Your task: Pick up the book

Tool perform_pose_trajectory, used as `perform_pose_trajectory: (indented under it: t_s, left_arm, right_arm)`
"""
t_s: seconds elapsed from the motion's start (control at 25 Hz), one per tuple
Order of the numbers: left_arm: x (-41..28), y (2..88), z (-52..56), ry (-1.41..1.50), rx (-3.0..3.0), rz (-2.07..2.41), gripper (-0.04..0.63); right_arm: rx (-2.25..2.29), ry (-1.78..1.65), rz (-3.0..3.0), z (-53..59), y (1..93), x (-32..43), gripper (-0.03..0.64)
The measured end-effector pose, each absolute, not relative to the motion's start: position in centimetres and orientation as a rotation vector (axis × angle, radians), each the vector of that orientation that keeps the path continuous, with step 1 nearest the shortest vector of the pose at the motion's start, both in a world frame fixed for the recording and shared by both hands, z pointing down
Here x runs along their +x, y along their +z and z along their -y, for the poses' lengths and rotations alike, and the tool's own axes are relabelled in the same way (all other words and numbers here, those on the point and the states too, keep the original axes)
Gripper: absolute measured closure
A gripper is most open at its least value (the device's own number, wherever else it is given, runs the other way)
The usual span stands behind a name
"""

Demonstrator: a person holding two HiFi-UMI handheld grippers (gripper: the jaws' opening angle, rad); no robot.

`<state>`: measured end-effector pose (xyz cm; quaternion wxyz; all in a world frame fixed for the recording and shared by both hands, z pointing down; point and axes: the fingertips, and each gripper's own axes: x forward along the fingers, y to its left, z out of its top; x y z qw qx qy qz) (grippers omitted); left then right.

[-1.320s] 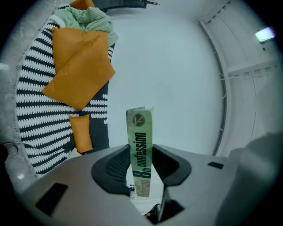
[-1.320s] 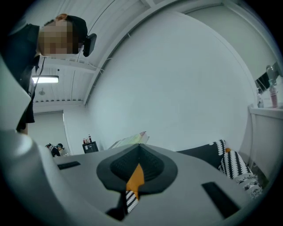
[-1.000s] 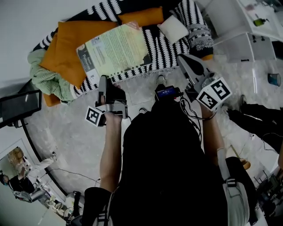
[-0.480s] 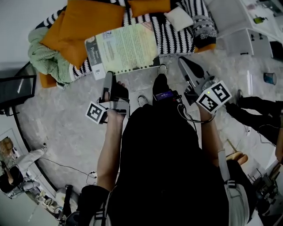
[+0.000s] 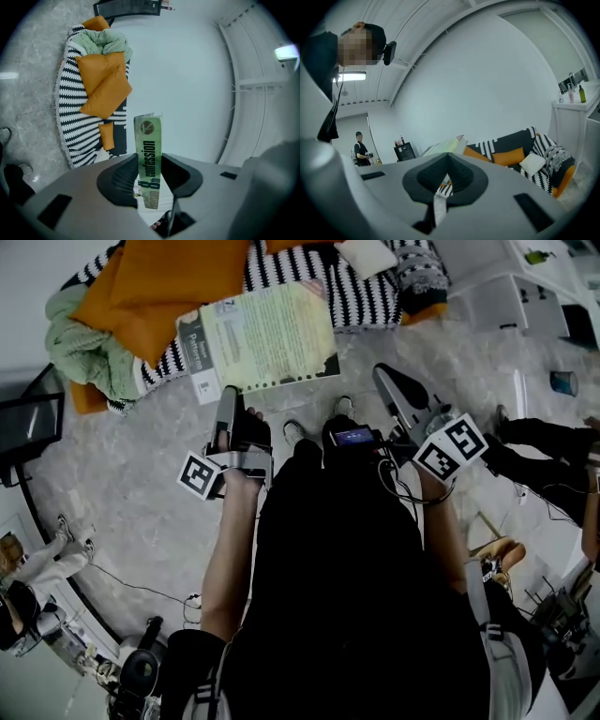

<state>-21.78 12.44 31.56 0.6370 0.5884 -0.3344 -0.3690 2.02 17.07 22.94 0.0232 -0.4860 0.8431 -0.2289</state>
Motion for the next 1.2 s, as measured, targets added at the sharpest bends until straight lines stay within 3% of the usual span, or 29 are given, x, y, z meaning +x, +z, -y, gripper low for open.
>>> perform_pose_trajectory:
  t_s: [1.2]
  left_arm:
    - [-21.35,30.86,-12.69,-0.885,1.354,0.782,0.433]
  right_arm:
    - [-1.443,-0.634,-2.643,-17.48,23.35,2.08,0.601]
